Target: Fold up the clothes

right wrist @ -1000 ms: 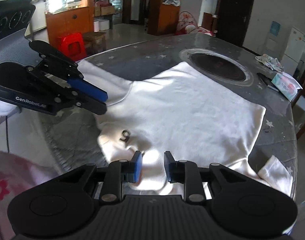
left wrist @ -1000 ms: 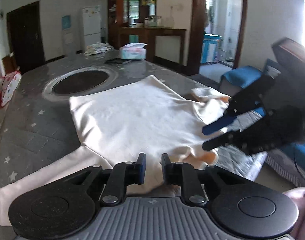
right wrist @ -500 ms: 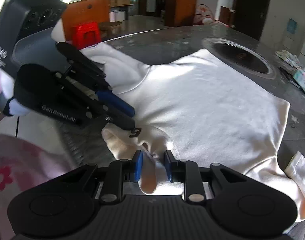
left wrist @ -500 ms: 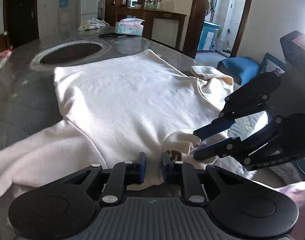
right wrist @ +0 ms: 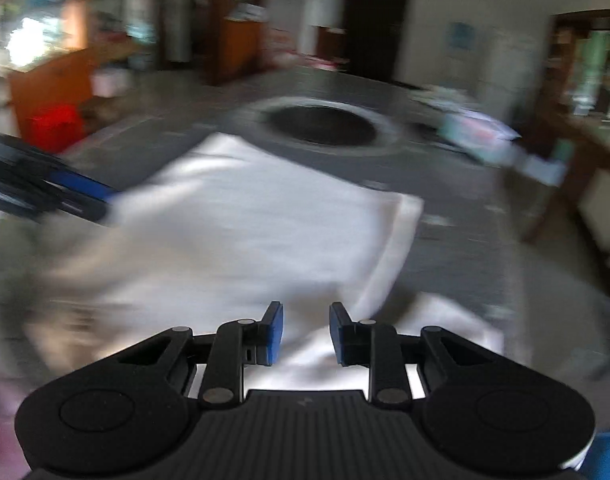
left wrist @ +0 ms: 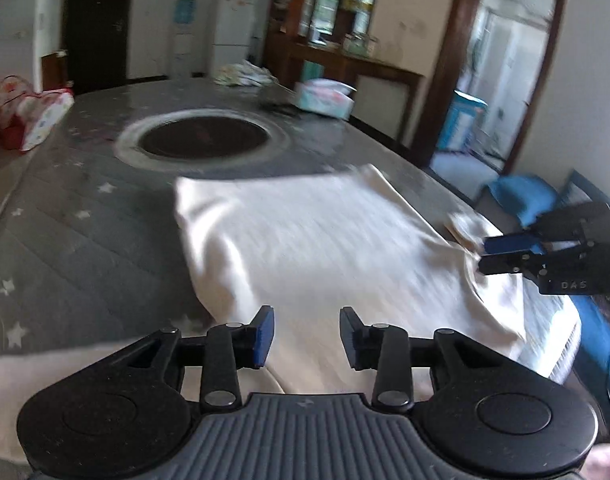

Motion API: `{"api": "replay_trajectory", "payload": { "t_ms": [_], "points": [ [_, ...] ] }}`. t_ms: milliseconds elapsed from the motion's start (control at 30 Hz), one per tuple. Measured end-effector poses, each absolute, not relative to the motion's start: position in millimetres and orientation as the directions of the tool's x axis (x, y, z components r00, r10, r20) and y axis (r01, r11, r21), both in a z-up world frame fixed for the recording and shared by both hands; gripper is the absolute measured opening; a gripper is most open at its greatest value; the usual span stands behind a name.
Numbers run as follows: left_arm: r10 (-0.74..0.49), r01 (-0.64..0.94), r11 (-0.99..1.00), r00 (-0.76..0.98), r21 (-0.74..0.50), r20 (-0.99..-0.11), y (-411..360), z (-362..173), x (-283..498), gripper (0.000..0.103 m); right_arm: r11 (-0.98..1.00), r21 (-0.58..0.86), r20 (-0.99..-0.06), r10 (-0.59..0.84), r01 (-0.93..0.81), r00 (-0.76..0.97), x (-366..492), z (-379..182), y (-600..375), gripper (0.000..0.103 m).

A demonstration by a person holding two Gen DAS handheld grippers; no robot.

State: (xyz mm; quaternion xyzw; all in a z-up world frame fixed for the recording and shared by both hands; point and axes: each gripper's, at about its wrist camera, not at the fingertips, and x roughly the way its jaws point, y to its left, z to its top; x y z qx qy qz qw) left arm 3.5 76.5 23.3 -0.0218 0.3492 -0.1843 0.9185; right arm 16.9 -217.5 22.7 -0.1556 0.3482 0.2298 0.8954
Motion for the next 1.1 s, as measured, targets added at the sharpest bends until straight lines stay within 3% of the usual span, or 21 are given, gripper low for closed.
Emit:
{"api": "replay_trajectory", "payload": {
  "t_ms": [67, 200, 300, 367, 700, 800, 933, 1100],
  "points": [
    [-0.338, 0.306, 0.938, 0.697, -0.164, -0.633, 77.4, 19.6, 13.2, 0.043, 0.871, -0.166, -0.699, 0.227, -0.463, 0.678, 30.6, 14.1, -226.8, 0.033],
    [-0.295, 0.276, 0.951, 0.686, -0.137, -0.665, 79.9, 6.0, 22.1, 0.044, 0.884, -0.203, -0.711, 0.163, -0.421, 0.684, 46.9, -2.7, -240.6, 0.033],
    [-0.276, 0.264, 0.956, 0.675, -0.125, -0.685, 84.0, -4.6, 21.7, 0.043, 0.893, -0.214, -0.708, 0.137, -0.395, 0.693, 52.5, -8.8, -248.8, 0.028],
    [-0.274, 0.267, 0.956, 0.681, -0.118, -0.680, 86.3, -6.5, 19.0, 0.043, 0.909, -0.227, -0.694, 0.102, -0.350, 0.713, 51.8, -7.4, -253.7, 0.010],
    [-0.206, 0.233, 0.971, 0.716, -0.050, -0.667, 91.0, -9.5, 7.2, 0.043, 0.950, -0.309, -0.624, -0.174, -0.036, 0.762, 52.5, 4.6, -315.9, 0.011],
    [-0.189, 0.203, 0.977, 0.721, -0.058, -0.667, 98.3, -9.3, 3.5, 0.043, 0.962, -0.272, -0.605, -0.152, -0.023, 0.782, 45.7, 12.7, -317.1, 0.011],
    [-0.174, 0.182, 0.982, 0.725, -0.058, -0.666, 103.9, -8.5, -1.6, 0.043, 0.968, -0.193, -0.597, 0.014, -0.161, 0.802, 29.1, 21.8, -297.2, 0.036],
    [-0.165, 0.172, 0.983, 0.726, -0.056, -0.667, 105.7, -7.3, -3.9, 0.044, 0.914, -0.146, -0.657, 0.196, -0.379, 0.728, 24.9, 9.0, -259.0, 0.036]
  ]
}}
